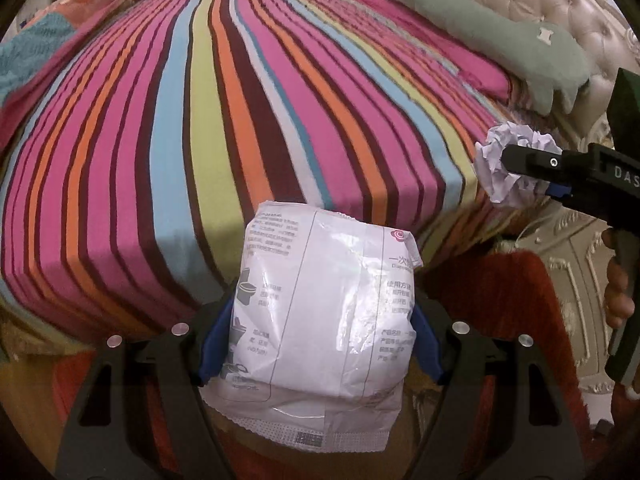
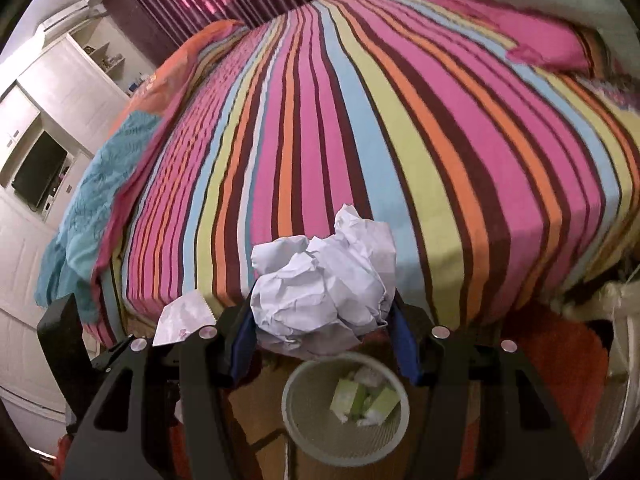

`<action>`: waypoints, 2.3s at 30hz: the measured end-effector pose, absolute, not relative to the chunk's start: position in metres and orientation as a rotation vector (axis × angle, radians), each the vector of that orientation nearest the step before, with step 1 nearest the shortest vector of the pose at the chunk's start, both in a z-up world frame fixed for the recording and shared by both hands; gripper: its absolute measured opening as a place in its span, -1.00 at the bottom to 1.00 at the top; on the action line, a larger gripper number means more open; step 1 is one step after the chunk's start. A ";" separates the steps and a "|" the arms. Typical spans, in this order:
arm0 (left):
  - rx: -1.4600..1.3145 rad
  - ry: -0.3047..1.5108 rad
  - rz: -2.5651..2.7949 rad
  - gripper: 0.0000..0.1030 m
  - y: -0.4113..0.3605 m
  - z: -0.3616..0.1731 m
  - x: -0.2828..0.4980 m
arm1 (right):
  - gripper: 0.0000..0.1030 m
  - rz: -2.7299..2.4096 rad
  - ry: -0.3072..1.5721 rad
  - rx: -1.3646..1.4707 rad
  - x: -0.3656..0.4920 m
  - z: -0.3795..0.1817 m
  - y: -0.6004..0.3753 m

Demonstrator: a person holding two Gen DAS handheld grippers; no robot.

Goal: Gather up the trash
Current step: 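Carry the wet-wipe pack and crumpled paper over the wastebasket with both tools, then open both tools to drop the pack and paper into the wastebasket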

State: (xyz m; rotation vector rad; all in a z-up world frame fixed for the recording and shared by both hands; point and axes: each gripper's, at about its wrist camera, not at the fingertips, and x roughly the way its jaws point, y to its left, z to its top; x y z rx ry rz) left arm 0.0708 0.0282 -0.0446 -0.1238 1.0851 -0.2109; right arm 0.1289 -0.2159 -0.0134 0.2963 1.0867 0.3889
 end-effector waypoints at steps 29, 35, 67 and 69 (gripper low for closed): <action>-0.092 1.440 -0.198 0.41 0.003 -0.138 0.041 | 0.07 0.347 1.604 0.263 0.076 -0.146 -0.179; -0.100 1.533 -0.199 0.42 0.003 -0.159 0.045 | 0.07 0.337 1.709 0.251 0.076 -0.173 -0.171; -0.323 2.030 -0.047 0.64 0.029 -0.286 0.063 | 0.62 0.123 2.092 0.320 0.083 -0.302 -0.167; -0.343 2.027 -0.043 0.64 0.030 -0.288 0.063 | 0.72 0.107 2.090 0.338 0.083 -0.302 -0.170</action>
